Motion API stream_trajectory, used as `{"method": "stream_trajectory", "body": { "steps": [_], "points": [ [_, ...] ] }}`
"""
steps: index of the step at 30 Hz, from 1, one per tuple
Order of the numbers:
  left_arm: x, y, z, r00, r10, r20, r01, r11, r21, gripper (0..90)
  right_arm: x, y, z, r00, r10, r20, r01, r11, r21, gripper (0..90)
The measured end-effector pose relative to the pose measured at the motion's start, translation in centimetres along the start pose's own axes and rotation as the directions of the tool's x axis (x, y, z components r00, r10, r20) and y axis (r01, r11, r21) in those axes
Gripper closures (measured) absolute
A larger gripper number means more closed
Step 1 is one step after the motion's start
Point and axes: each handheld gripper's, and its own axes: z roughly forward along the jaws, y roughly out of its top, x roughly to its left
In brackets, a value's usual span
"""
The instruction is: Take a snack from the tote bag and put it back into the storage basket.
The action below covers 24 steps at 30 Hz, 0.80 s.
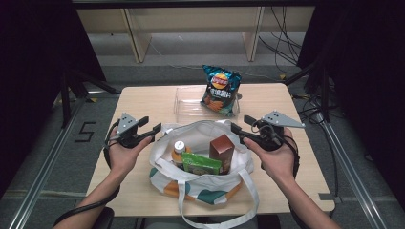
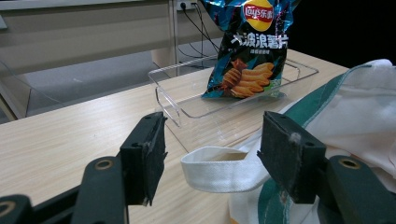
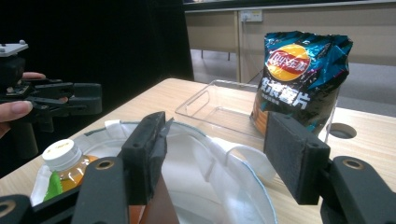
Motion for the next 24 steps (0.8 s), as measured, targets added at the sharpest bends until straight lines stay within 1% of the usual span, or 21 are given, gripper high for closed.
{"method": "stream_trajectory", "body": {
  "steps": [1, 2, 3, 4, 6, 7, 8, 9, 10, 12, 13, 14, 15, 16, 17, 18, 20, 21, 23, 24],
  "points": [
    [0.0, 0.1, 0.0, 1.0000, 0.002, -0.002, -0.002, 1.0000, -0.003, 39.8, 0.1, 0.0, 0.0, 1.0000, 0.001, 0.002, -0.001, 1.000, 0.001, 40.2],
    [0.1, 0.2, 0.0, 1.0000, 0.006, -0.003, -0.006, 1.0000, -0.004, 39.8, 0.2, -0.1, 0.0, 0.9999, 0.014, 0.008, -0.014, 1.000, 0.001, 40.2],
    [0.0, 0.2, 0.0, 1.0000, 0.003, -0.003, -0.003, 1.0000, -0.004, 39.8, 0.2, -0.2, 0.0, 0.9999, 0.012, -0.004, -0.012, 1.000, 0.000, 40.2],
    [0.0, 0.2, 0.1, 1.0000, 0.003, -0.003, -0.003, 1.0000, -0.002, 39.7, 0.4, -0.3, -0.1, 0.9997, 0.024, 0.000, -0.024, 1.000, 0.011, 40.2],
    [-0.1, 0.1, 0.2, 1.0000, 0.004, 0.001, -0.004, 1.0000, 0.000, 39.8, 0.3, -0.5, -0.1, 1.0000, 0.004, -0.007, -0.004, 1.000, 0.014, 40.1],
    [-0.1, 0.1, 0.1, 1.0000, 0.007, 0.002, -0.007, 1.0000, 0.001, 39.7, 0.5, -0.7, -0.3, 0.9997, 0.024, -0.005, -0.024, 1.000, 0.013, 40.1],
    [-0.1, 0.1, 0.2, 0.9999, 0.013, 0.008, -0.013, 0.9999, -0.008, 39.8, 0.5, -0.8, -0.4, 0.9994, 0.032, -0.015, -0.032, 0.999, 0.015, 39.9],
    [-0.2, 0.2, 0.0, 1.0000, 0.006, -0.001, -0.006, 1.0000, -0.004, 39.8, 0.5, -0.8, -0.5, 0.9993, 0.035, -0.012, -0.035, 0.999, 0.013, 39.8],
    [-0.2, 0.3, 0.0, 1.0000, 0.009, -0.004, -0.009, 0.9999, -0.010, 39.8, 0.7, -0.7, -0.7, 0.9991, 0.037, -0.019, -0.037, 0.999, 0.014, 39.6],
    [-0.2, 0.4, 0.0, 0.9999, 0.008, -0.008, -0.008, 0.9999, -0.009, 39.7, 0.9, -0.7, -1.0, 0.9998, 0.016, -0.011, -0.016, 1.000, 0.008, 39.1],
    [-0.1, 0.4, 0.0, 1.0000, 0.007, -0.005, -0.007, 0.9999, -0.008, 39.7, 1.2, -0.7, -1.0, 0.9988, 0.044, -0.022, -0.043, 0.999, 0.004, 38.9],
    [-0.1, 0.3, 0.1, 1.0000, 0.003, 0.005, -0.003, 0.9998, -0.018, 39.7, 1.2, -0.6, -1.0, 0.9995, 0.024, -0.022, -0.024, 1.000, 0.005, 38.8],
    [-0.1, 0.3, 0.1, 1.0000, 0.004, 0.000, -0.004, 1.0000, -0.008, 39.7, 1.4, -0.7, -1.0, 0.9992, 0.029, -0.027, -0.029, 1.000, 0.001, 38.7],
    [0.0, 0.3, 0.1, 1.0000, 0.004, 0.001, -0.004, 1.0000, -0.007, 39.7, 1.5, -0.6, -1.1, 0.9993, 0.012, -0.034, -0.012, 1.000, 0.004, 38.4],
    [0.0, 0.3, 0.1, 1.0000, 0.008, 0.002, -0.008, 0.9999, -0.008, 39.7, 1.8, -0.7, -1.2, 0.9990, 0.033, -0.032, -0.032, 0.999, 0.004, 38.2],
    [0.0, 0.3, 0.1, 1.0000, 0.002, 0.000, -0.002, 1.0000, -0.009, 39.7, 1.9, -0.7, -1.2, 0.9991, 0.022, -0.036, -0.022, 1.000, 0.008, 37.9],
    [0.0, 0.3, 0.0, 1.0000, -0.002, -0.003, 0.002, 1.0000, -0.008, 39.7, 2.3, -0.8, -1.2, 0.9987, 0.017, -0.048, -0.017, 1.000, 0.005, 37.2],
    [0.0, 0.2, 0.0, 1.0000, 0.002, -0.004, -0.002, 1.0000, -0.007, 39.7, 2.5, -0.9, -1.2, 0.9984, 0.015, -0.055, -0.015, 1.000, 0.005, 36.8],
    [-0.1, 0.2, -0.1, 1.0000, 0.003, -0.004, -0.003, 1.0000, -0.009, 39.7, 2.9, -1.1, -1.2, 0.9986, 0.020, -0.049, -0.020, 1.000, 0.009, 35.7],
    [-0.2, 0.3, -0.2, 0.9999, 0.005, -0.010, -0.005, 1.0000, -0.002, 39.7, 2.9, -1.1, -1.2, 0.9982, 0.006, -0.059, -0.005, 1.000, 0.013, 35.3]
  ]
}}
